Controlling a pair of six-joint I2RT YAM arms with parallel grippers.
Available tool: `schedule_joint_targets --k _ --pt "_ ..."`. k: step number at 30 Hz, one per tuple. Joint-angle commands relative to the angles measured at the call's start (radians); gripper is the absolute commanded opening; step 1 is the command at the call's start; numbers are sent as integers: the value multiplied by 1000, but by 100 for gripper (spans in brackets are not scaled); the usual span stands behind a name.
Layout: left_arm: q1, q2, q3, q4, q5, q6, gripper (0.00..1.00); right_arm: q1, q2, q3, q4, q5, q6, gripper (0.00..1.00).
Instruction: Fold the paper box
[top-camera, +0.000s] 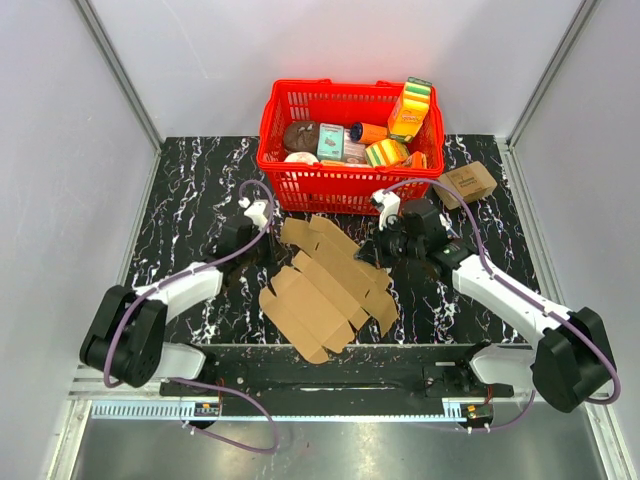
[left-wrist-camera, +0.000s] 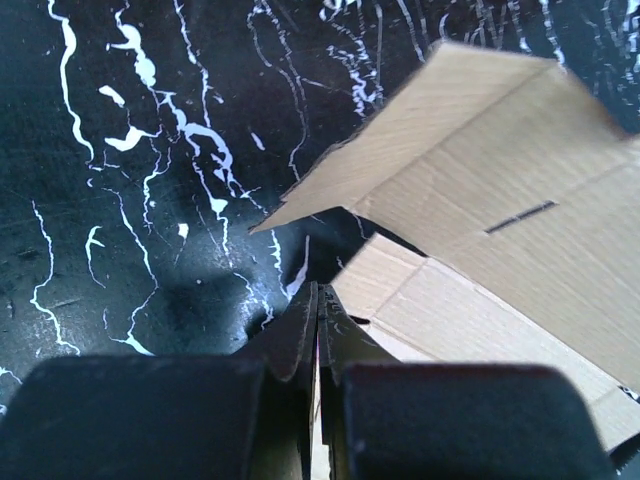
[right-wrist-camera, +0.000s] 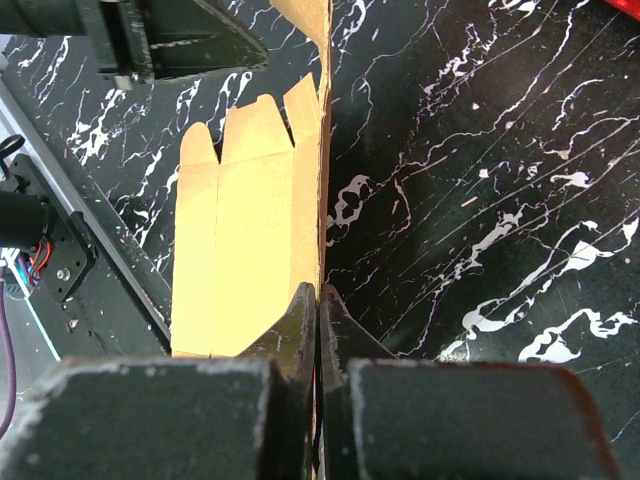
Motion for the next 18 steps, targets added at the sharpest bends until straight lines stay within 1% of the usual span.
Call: schedule_joint_targets --k 1,8,18 --pt "7 60 63 37 -50 -13 0 15 -50 -5 72 -30 12 0" --pt "7 117 71 91 -55 -53 0 16 -37 -3 68 -50 10 0" --pt "7 155 68 152 67 -59 0 21 -27 1 62 -34 12 0"
